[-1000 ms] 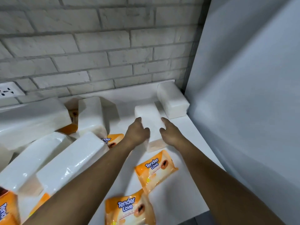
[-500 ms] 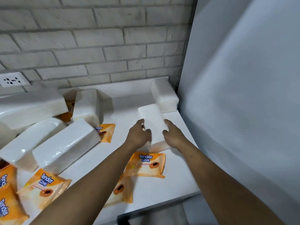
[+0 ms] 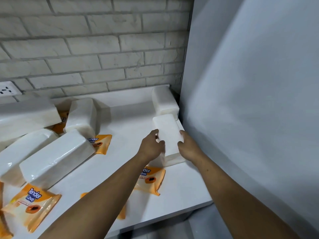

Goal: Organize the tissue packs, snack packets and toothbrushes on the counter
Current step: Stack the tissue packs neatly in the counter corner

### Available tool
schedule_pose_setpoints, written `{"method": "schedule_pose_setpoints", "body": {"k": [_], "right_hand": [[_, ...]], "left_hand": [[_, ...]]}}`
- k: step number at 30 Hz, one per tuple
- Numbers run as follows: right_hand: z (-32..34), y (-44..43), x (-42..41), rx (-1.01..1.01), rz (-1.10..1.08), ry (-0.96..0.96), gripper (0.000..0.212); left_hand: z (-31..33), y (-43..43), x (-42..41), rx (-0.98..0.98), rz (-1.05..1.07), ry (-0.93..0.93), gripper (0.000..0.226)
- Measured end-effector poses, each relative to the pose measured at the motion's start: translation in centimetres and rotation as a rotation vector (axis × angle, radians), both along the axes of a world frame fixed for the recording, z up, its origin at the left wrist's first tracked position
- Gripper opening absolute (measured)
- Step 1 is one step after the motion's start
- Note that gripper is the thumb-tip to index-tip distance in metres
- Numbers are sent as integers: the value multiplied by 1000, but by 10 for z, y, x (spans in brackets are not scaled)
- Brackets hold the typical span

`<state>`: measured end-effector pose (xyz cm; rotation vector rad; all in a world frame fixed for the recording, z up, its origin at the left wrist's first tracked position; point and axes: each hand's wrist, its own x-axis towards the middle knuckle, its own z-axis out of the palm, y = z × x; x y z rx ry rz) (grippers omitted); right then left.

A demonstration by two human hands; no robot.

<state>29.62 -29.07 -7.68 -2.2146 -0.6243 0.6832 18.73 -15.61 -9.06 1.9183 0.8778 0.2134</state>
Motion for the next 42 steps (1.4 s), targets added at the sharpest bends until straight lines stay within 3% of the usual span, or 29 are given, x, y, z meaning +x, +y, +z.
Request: {"method": "schedule_pose_setpoints", "body": {"k": [33, 42], "right_hand": [[-14, 13, 52, 18, -10, -21, 61], [-12, 14, 55, 13, 6, -32, 61]], "left_hand": [[-4, 12, 55, 77, -59, 86, 62], [-5, 14, 55, -7, -50, 60, 63]]}}
